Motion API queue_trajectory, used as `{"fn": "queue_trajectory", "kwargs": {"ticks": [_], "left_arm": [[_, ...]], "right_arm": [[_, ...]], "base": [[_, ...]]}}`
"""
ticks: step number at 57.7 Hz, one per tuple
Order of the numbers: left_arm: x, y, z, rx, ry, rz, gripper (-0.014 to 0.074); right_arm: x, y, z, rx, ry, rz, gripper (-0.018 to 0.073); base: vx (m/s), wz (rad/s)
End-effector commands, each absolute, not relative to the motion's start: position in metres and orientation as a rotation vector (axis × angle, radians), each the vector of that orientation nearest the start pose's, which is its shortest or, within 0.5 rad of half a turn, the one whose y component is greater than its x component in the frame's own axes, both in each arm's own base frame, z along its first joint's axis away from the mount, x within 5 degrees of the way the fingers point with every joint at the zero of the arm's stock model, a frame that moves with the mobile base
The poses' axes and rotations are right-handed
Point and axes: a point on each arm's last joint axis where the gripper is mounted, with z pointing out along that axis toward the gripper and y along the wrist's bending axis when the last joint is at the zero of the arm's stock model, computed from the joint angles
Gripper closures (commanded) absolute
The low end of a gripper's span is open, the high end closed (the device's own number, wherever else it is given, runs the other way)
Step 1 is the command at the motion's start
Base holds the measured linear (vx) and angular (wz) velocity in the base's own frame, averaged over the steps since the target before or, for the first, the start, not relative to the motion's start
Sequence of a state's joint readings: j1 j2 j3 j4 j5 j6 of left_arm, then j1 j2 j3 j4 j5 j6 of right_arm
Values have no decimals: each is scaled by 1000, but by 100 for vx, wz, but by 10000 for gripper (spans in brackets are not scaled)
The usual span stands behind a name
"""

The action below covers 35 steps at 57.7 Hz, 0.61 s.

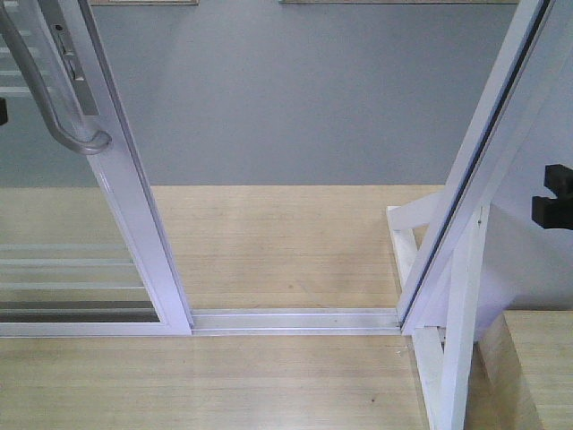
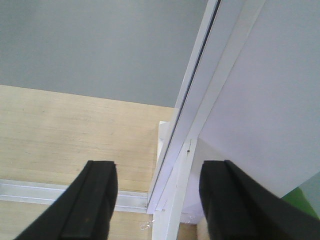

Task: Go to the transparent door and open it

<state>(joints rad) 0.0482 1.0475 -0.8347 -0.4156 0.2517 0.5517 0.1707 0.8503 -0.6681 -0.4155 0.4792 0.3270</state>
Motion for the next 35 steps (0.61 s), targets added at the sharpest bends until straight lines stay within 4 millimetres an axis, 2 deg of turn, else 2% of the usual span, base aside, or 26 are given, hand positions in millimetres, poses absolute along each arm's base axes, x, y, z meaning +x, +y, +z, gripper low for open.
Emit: {"fn": "queue_trajectory", "kwargs": {"ticks": [1,10,18,26,35], "left_arm": [[204,3,364,102,1778,36,198],[167,-2,363,119,1757,9,198],[145,-6,364,155,1766,-18,198],[135,-8,368,166,1744,-21,198],[135,-8,368,170,1746,-17,200]], "right_arm": [[173,13,329,-134,2003,-115,122],[173,13,329,-134,2003,-115,122],[173,13,329,-134,2003,-115,122],[173,13,329,-134,2003,-115,122],[173,13,329,-134,2004,-115,122]], "base": [[0,0],[0,0],[0,0],[0,0],[0,0]]}}
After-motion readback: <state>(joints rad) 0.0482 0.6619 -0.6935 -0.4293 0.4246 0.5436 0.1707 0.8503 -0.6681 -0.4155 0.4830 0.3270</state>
